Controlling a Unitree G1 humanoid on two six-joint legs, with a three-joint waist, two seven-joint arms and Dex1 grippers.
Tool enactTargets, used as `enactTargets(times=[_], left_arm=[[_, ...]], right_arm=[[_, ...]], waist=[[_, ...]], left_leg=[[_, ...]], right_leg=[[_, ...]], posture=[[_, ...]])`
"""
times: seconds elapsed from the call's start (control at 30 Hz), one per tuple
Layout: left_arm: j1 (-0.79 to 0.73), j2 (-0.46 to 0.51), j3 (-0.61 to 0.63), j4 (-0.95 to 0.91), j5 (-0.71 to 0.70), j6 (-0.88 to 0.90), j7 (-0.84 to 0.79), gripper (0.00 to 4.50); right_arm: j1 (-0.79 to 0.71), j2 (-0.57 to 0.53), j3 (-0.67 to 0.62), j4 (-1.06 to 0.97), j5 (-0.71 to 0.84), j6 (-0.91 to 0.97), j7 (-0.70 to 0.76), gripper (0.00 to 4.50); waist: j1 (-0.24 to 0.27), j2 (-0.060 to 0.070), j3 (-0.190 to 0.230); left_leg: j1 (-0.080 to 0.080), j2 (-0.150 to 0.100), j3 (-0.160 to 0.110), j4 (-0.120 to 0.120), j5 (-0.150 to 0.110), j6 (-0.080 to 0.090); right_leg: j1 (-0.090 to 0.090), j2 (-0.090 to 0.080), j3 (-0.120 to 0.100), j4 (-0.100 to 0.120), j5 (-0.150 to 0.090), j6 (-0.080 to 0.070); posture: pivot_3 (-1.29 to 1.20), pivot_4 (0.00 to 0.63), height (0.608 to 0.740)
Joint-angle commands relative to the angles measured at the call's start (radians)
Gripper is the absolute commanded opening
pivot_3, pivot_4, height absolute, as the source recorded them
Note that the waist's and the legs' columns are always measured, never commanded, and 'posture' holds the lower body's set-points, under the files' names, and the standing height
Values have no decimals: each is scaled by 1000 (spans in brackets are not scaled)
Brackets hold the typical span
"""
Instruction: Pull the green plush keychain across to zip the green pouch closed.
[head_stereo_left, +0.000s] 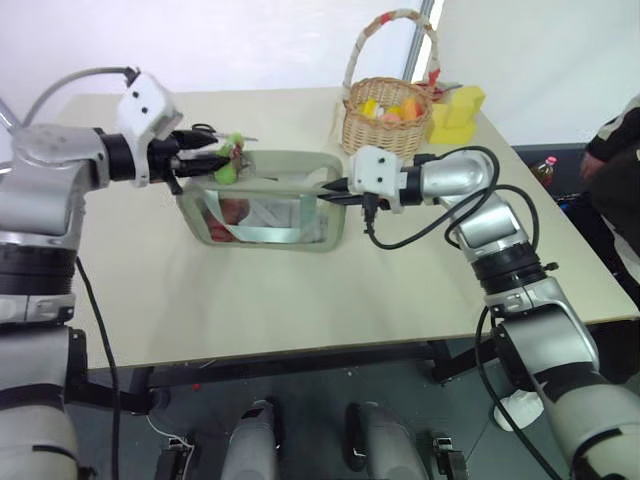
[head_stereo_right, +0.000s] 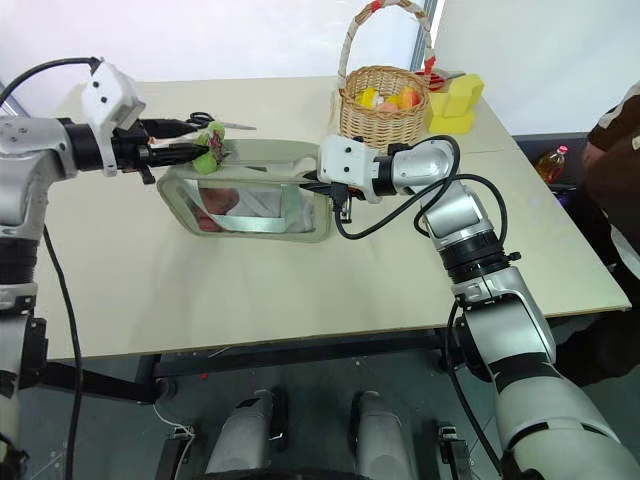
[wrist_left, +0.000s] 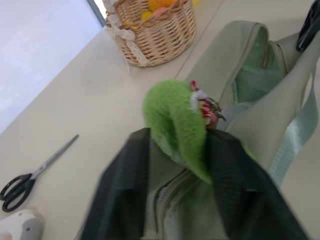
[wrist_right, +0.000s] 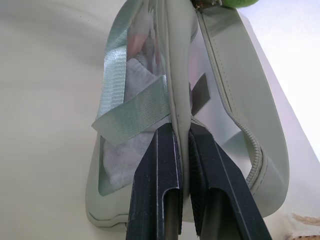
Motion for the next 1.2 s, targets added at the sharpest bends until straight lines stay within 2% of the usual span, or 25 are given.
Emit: enactTargets(times=[0.03, 0.07, 0.23, 0.37, 0.53, 0.73, 0.83, 1.07, 1.2], left_arm=[[-46, 64, 52, -40, -41, 68, -51, 3940], [-50, 83, 62, -46, -53, 83, -67, 4326], [-52, 159, 98, -37, -65, 113, -88, 4326], [52, 181, 113, -56, -61, 109, -86, 4326], [210, 138, 100, -87, -30, 54, -35, 4326], [231, 56, 91, -38, 3, -4, 41, 4326], [216, 48, 107, -57, -31, 24, 21, 3622], [233, 62, 108, -61, -36, 24, -3, 57], [237, 64, 96, -63, -23, 29, -1, 10]], right_arm=[[-35, -3, -19, -8, 9, -8, -6, 0], [-37, -2, -19, -5, 8, -10, -6, 0], [-46, 2, -18, 12, 7, -21, -7, 0], [-48, 4, -17, 16, 8, -24, -6, 0], [-50, 4, -16, 19, 8, -26, -2, 0], [-53, 5, -14, 20, 8, -25, 1, 0], [-52, 2, -15, 17, 7, -24, 4, 0], [-53, 1, -15, 21, 2, -26, -1, 0], [-61, 1, -13, 41, -11, -36, -14, 0]], waist=[[0, 0, 0], [-2, 0, 0], [-3, 0, 0], [-2, 1, 0], [-1, 0, 0], [0, 0, 0], [0, 0, 0], [0, 0, 0], [0, 0, 0]], left_leg=[[0, 0, 0, 0, 0, 0], [0, 0, 0, 0, 0, 0], [0, 0, 0, 0, 0, 0], [0, 0, 0, 0, -1, -2], [0, 0, 0, 0, 0, 0], [0, 0, 0, 0, -1, -1], [0, 0, 0, 0, 0, 0], [0, 0, 0, 0, -1, -1], [0, 0, 0, 0, -1, -1]], right_leg=[[0, 0, 0, 0, 0, 0], [0, 0, 0, 0, 0, 0], [-1, 0, 0, 0, 0, 0], [0, 0, 0, 0, 0, 0], [0, 0, 0, 0, 0, 0], [0, 0, 0, 0, 0, 0], [0, 0, 0, 0, 0, 0], [0, 0, 0, 0, 0, 0], [0, 0, 0, 0, 0, 0]], posture=[[0, 150, 740], [0, 150, 740], [0, 150, 740], [0, 150, 740], [0, 150, 740], [0, 150, 740], [0, 150, 740], [0, 150, 740], [0, 150, 740]])
